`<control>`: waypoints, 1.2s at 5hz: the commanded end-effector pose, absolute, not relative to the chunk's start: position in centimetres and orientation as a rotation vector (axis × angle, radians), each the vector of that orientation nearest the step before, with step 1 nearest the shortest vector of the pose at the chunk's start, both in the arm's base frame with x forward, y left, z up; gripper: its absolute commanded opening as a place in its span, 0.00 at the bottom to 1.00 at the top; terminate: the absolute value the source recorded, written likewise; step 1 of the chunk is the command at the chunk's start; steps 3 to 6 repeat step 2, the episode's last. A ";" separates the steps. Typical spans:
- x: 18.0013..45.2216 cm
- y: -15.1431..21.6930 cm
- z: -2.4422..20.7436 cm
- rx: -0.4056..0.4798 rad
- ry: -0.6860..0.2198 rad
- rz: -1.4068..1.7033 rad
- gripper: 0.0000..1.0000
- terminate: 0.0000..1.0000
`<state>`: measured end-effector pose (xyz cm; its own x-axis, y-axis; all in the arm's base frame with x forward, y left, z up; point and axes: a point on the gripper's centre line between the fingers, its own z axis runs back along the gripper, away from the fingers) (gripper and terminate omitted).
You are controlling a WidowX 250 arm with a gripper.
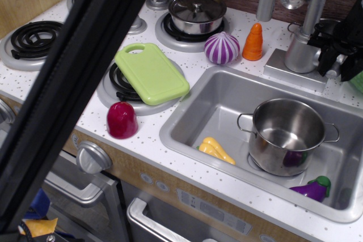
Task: Turn lever vertical to front
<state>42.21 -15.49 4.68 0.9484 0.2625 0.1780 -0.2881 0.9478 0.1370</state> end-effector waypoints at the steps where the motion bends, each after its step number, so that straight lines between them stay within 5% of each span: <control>1: 42.0 -15.4 6.9 0.119 -0.182 0.309 1.00 0.00; 2: 42.1 -15.3 6.9 0.127 -0.181 0.306 1.00 1.00; 6: 42.1 -15.3 6.9 0.127 -0.181 0.306 1.00 1.00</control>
